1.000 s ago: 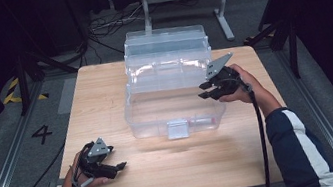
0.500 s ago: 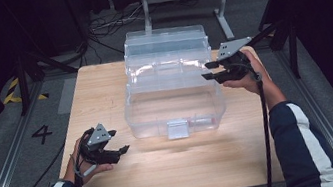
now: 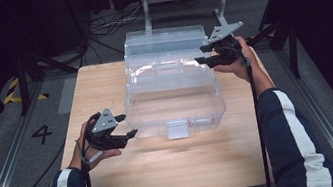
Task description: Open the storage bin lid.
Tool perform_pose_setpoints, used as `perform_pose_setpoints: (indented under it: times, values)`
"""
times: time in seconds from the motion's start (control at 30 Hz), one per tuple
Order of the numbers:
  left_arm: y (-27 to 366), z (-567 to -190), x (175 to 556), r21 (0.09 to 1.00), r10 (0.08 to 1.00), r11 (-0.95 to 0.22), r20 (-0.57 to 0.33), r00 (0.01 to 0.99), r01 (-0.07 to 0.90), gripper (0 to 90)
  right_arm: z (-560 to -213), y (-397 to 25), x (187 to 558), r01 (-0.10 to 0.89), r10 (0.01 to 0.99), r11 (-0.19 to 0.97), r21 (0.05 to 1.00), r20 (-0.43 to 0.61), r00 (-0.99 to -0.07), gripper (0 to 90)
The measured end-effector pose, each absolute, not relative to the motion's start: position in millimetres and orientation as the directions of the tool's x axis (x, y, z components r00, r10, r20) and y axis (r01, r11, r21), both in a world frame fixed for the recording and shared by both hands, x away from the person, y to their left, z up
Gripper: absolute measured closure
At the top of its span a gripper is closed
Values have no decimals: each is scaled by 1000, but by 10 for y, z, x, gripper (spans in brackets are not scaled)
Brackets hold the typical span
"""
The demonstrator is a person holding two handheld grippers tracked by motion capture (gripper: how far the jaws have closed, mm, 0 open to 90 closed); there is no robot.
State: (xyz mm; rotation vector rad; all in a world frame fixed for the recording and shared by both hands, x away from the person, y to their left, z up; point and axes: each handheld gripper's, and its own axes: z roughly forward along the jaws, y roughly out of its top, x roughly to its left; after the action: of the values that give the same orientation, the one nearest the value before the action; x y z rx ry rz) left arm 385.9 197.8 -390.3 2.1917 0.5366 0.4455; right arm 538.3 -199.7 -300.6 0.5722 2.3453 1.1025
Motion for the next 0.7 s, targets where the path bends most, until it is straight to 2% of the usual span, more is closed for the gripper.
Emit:
perform_pose_setpoints:
  times: [0.2, 0.7]
  values:
    - [1860, -3943, 3967, 774, 493, -590, 117, 862, 232, 382, -3041, -1915, 5518, 192, 558, 597, 779, -231, -797, 514]
    - [1674, -4081, 4160, 728, 433, -642, 84, 897, 242, 482, -3165, -1755, 5678, 239, 551, 637, 733, -216, -806, 532]
